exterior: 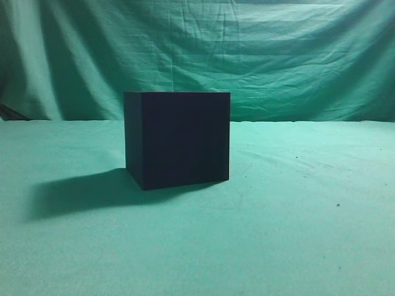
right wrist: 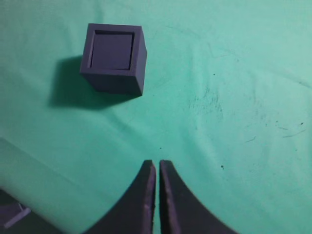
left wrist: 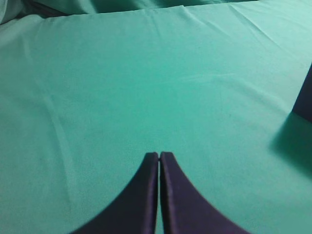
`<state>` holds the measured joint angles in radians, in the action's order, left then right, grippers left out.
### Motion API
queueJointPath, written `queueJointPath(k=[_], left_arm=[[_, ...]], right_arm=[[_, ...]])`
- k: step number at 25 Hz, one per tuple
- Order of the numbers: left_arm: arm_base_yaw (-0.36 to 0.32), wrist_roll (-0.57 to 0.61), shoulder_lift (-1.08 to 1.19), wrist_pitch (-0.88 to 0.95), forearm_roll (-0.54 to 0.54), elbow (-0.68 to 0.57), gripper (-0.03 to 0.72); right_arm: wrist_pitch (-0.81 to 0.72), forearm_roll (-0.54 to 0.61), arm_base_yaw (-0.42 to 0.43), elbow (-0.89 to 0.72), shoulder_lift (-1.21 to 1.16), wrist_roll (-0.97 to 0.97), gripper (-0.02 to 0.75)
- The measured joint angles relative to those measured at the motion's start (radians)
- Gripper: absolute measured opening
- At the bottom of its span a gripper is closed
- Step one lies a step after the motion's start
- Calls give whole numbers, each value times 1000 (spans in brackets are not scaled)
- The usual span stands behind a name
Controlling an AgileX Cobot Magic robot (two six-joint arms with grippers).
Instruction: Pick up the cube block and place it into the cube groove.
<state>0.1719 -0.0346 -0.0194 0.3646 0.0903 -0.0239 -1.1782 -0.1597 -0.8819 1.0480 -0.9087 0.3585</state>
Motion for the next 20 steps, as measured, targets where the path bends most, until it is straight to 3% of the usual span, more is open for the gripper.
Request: queueJointPath(k=[4, 12, 20], left_arm=[[0, 0, 0, 0, 0, 0, 0], [0, 0, 0, 0, 0, 0, 0], [0, 0, 0, 0, 0, 0, 0]], right_arm=[[49, 34, 0, -104, 133, 0, 0], [50, 18, 0, -145, 272, -77, 0], [249, -23, 19, -314, 438, -116, 0]])
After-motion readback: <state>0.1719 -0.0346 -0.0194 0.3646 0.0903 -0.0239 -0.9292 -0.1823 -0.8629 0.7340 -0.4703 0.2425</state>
